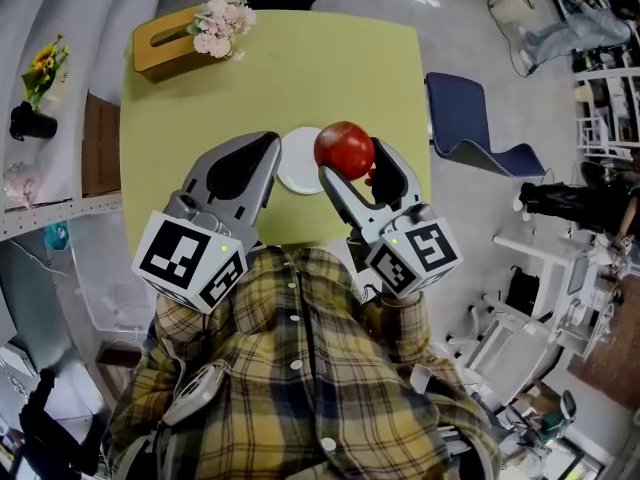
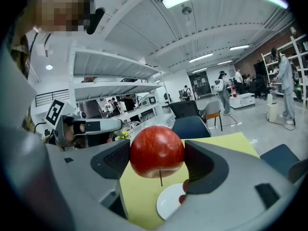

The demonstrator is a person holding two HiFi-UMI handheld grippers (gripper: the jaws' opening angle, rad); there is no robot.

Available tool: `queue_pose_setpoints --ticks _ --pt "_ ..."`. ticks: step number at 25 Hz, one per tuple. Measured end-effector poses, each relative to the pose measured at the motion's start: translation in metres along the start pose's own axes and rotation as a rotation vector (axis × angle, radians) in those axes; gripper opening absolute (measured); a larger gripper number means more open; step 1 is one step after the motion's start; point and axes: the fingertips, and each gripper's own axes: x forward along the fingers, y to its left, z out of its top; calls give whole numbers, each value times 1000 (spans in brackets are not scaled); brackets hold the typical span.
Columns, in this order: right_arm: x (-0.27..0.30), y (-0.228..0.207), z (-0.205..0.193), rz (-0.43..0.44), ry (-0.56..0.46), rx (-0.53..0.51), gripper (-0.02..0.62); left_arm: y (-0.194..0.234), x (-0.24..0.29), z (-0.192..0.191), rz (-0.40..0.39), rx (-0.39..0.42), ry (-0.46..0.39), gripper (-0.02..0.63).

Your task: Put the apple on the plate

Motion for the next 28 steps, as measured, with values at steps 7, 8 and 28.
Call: queue_pose_setpoints --ticks 7,8,28 --pt "2 -10 6 69 28 -22 341 -1 8 6 59 -4 -27 6" --pt "2 -12 8 79 29 -27 341 -2 9 8 68 -4 -32 6" --pt "8 -42 -2 136 102 -32 341 3 29 -6 143 -39 -33 6"
